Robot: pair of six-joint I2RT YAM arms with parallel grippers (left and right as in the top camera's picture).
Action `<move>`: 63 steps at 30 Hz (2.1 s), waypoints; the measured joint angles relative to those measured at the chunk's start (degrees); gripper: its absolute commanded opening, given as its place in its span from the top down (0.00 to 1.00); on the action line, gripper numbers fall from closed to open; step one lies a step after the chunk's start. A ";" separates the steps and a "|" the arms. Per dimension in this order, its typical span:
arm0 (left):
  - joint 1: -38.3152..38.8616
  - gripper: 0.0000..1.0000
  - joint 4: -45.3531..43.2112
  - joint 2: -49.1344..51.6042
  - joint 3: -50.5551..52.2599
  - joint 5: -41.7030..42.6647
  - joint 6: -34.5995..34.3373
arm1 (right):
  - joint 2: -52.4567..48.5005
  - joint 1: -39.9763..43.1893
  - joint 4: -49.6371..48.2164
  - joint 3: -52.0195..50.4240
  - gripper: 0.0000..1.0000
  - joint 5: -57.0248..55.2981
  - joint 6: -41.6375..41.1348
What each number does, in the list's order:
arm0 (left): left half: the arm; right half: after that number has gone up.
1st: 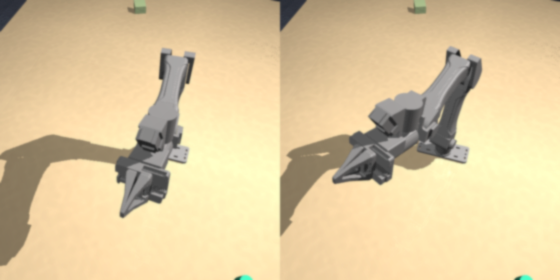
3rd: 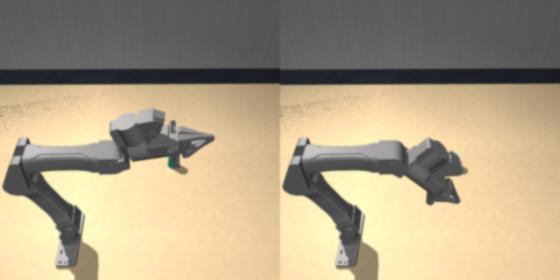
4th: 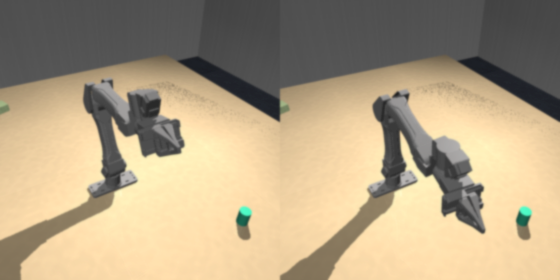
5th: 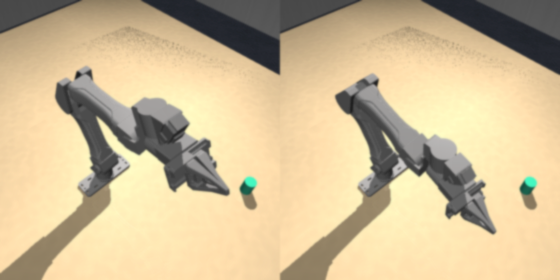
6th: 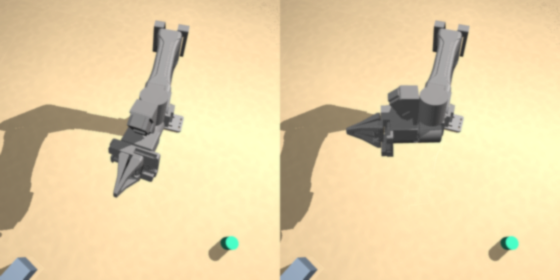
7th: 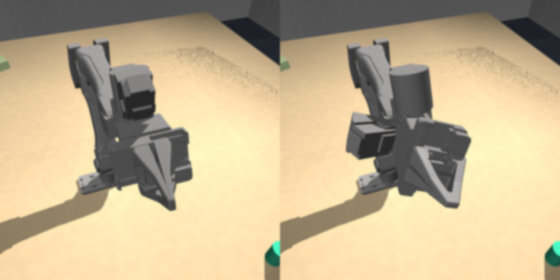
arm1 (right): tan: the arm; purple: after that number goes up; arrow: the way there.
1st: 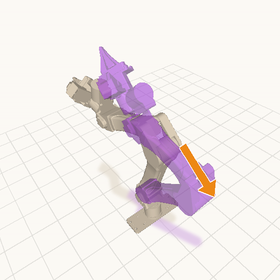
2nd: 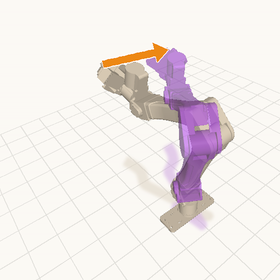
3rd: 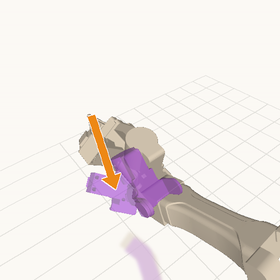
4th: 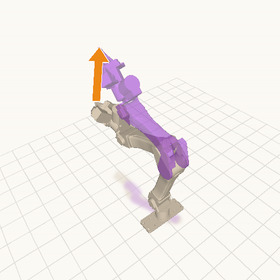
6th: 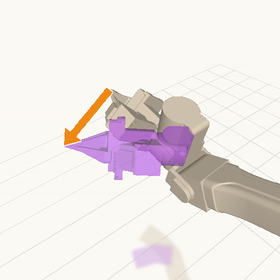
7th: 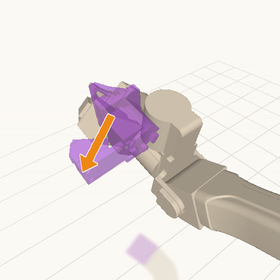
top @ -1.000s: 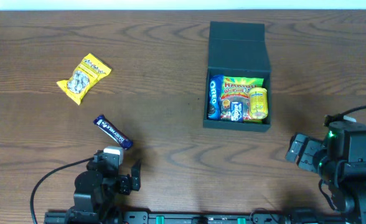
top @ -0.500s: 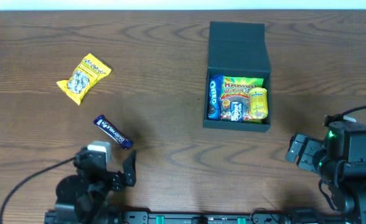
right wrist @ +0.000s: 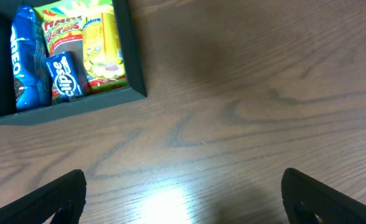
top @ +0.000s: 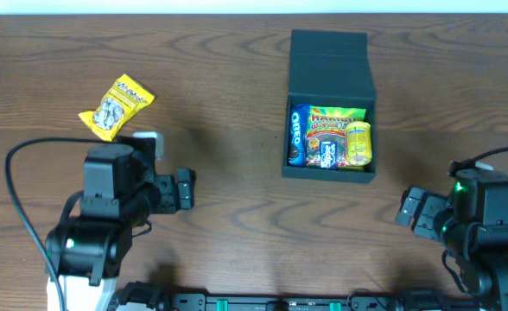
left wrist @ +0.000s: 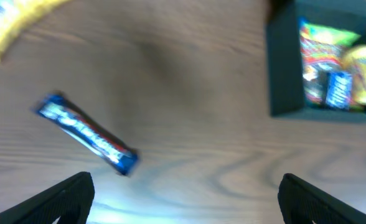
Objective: Pack container
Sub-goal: 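Move the left gripper forward over the yellow Hacks bag, then lower the left gripper and grasp the Hacks bag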
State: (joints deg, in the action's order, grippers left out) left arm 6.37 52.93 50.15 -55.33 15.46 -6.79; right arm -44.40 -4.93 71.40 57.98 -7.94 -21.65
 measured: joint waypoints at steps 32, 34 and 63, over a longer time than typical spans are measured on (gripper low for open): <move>-6.82 0.05 7.91 33.83 -28.26 -17.38 -1.81 | 0.00 0.00 1.42 -0.02 0.01 0.04 0.00; -8.92 0.04 9.16 35.78 -30.95 -20.90 -0.59 | 0.02 0.00 1.42 -0.02 0.01 0.02 0.00; -19.19 0.05 2.64 66.86 -41.57 -23.34 31.34 | 0.02 0.00 0.76 -0.02 0.01 0.00 0.00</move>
State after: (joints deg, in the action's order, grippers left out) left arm -12.82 55.57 117.01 -96.90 -7.88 24.56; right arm -44.38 -4.93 72.16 57.95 -7.94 -21.65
